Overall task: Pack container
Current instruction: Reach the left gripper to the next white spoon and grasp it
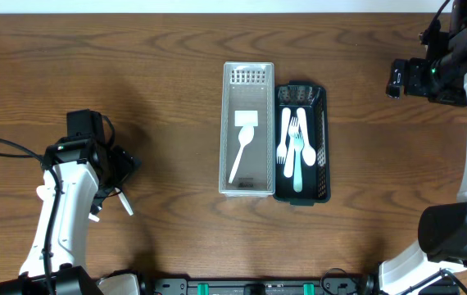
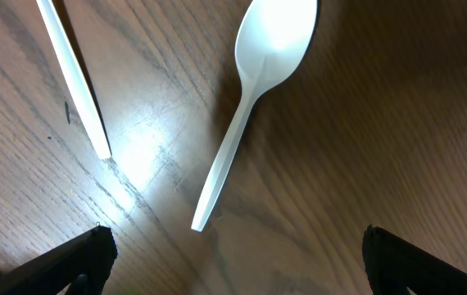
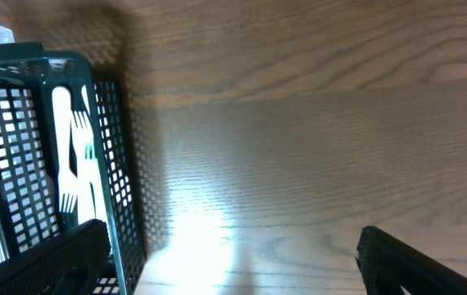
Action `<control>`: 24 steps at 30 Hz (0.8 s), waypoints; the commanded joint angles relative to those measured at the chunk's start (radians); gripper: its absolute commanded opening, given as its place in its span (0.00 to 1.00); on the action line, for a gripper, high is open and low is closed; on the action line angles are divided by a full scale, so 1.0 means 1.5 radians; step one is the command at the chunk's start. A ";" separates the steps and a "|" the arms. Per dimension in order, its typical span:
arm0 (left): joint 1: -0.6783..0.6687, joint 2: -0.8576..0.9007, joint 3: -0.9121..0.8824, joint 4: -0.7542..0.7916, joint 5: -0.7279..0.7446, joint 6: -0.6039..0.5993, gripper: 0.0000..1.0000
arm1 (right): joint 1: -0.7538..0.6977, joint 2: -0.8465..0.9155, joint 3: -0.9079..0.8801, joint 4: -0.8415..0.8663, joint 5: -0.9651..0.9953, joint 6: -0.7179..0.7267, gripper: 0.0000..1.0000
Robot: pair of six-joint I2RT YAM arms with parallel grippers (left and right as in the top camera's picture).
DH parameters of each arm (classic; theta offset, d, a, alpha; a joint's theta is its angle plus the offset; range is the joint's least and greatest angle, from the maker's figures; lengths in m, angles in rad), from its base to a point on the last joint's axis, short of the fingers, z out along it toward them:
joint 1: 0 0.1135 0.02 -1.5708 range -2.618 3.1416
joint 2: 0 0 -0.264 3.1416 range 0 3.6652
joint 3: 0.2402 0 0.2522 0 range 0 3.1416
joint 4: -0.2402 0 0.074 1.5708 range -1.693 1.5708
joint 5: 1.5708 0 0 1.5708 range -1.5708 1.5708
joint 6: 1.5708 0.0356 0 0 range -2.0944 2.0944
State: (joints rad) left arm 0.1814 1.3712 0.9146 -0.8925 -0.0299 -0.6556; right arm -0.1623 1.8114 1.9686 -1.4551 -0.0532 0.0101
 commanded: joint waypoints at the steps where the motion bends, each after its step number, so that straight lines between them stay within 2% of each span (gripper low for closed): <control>1: 0.004 0.008 -0.006 0.002 -0.003 -0.008 0.98 | -0.002 0.006 -0.002 -0.004 -0.005 -0.010 0.99; 24: 0.004 0.202 -0.006 0.093 -0.018 0.053 0.98 | -0.002 0.006 -0.002 -0.015 -0.005 -0.010 0.99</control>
State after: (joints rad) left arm 0.1818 1.6421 0.9146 -0.7578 -0.0345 -0.6052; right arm -0.1623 1.8118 1.9686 -1.4765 -0.0536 0.0101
